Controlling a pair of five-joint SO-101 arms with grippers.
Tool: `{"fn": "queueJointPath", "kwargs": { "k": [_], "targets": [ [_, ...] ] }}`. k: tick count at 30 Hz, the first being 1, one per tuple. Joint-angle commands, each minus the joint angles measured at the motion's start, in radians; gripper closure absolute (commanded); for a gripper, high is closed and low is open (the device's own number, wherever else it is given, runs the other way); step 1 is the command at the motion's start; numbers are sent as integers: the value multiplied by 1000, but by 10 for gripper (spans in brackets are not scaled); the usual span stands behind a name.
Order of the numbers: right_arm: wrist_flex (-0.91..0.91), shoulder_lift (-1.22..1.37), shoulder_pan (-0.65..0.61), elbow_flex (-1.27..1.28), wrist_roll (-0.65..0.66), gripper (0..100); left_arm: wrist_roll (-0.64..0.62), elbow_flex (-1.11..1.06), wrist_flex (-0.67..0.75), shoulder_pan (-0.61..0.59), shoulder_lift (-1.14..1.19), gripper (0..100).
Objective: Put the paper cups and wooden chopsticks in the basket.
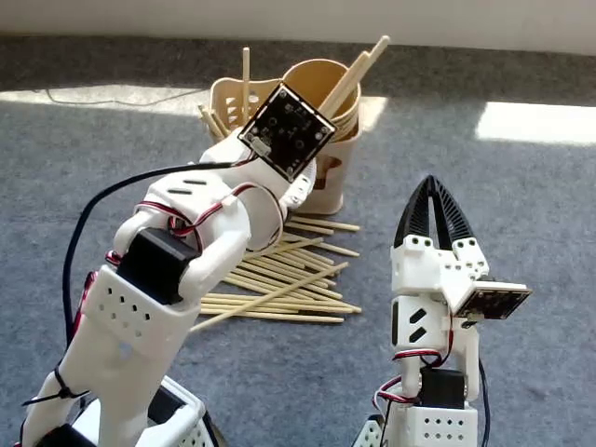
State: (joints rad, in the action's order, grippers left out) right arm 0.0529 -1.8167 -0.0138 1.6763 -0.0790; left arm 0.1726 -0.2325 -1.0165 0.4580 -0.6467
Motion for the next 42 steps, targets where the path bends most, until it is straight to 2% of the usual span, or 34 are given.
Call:
{"fn": "queueJointPath", "kwargs": {
  "k": [1,7,12,25,36,42],
  "targets": [
    [2,-18,10,105,15,992,-48,53,77,-30,-36,995],
    [2,-18,10,105,15,992,-84,45,130,-99,-41,995],
    [2,-18,10,105,15,992,-83,2,155,-110,-147,995],
    [2,-18,10,105,15,992,-87,-306,657,-219,-202,995],
    [2,-16,8,105,15,992,-89,-323,789,-239,-191,995],
    [2,-16,8,105,15,992,-224,-398,908,-288,-150,995]
  ]
}}
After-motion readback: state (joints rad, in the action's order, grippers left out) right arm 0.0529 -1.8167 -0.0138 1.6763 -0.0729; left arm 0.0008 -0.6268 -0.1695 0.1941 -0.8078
